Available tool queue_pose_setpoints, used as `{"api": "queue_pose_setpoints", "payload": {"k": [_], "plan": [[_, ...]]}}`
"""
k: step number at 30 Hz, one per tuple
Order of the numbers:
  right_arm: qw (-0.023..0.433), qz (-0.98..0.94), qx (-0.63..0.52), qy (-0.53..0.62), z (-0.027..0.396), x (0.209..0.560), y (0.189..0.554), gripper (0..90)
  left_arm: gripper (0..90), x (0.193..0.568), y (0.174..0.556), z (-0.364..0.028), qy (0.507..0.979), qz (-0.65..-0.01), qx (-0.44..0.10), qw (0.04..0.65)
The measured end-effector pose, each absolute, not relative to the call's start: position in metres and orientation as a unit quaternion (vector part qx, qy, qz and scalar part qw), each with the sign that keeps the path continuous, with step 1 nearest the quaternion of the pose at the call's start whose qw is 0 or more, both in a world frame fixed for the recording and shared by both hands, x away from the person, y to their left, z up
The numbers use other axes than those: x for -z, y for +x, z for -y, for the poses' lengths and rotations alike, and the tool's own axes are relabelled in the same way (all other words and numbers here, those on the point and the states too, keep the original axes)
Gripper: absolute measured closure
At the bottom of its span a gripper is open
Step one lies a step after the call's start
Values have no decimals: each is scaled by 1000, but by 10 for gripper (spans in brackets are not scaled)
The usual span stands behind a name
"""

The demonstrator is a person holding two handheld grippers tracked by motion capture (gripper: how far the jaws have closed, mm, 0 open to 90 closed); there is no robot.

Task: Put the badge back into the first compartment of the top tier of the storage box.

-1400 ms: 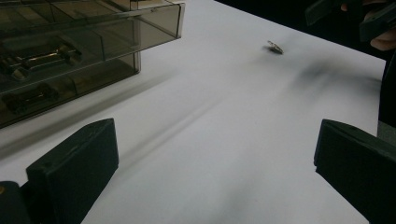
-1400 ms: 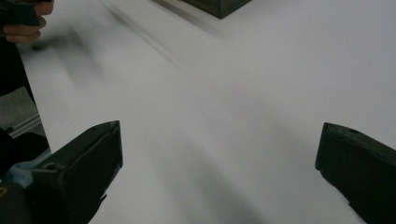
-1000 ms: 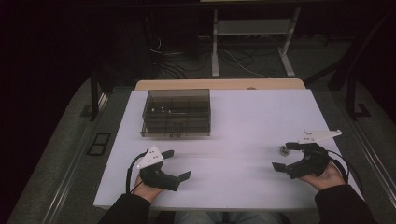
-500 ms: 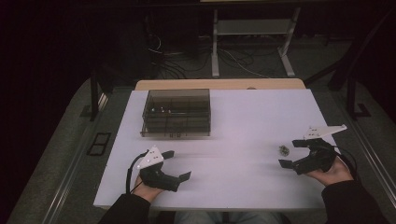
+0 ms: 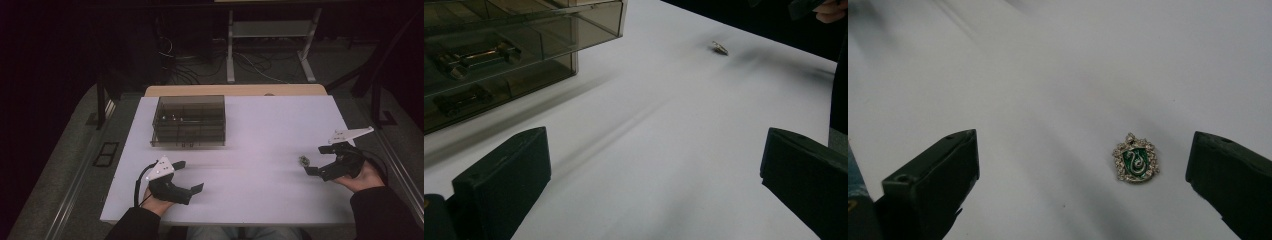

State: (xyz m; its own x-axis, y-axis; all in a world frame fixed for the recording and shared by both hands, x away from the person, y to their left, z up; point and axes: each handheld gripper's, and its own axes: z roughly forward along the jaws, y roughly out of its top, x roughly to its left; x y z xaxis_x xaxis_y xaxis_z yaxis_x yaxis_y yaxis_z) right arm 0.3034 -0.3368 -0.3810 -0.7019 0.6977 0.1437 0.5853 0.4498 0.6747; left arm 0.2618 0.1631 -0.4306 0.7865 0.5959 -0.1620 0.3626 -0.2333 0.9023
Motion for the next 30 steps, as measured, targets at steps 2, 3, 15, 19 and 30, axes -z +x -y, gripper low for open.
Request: {"api": "queue_pose_setpoints", "payload": {"k": [2,3,15,19,30], "plan": [[74,-850,-359,377,338,383,306,4,0,431,262,-163,777,-308,-108,538],[73,-851,-356,379,338,383,307,4,0,431,262,-163,777,-308,-108,538],[60,-861,-337,377,341,393,318,4,0,431,262,-163,779,-307,-107,536],[57,-864,-332,375,342,396,321,4,0,431,261,-163,780,-306,-108,535],[52,-874,-312,368,336,407,331,4,0,432,262,-163,781,-305,-107,534]]}}
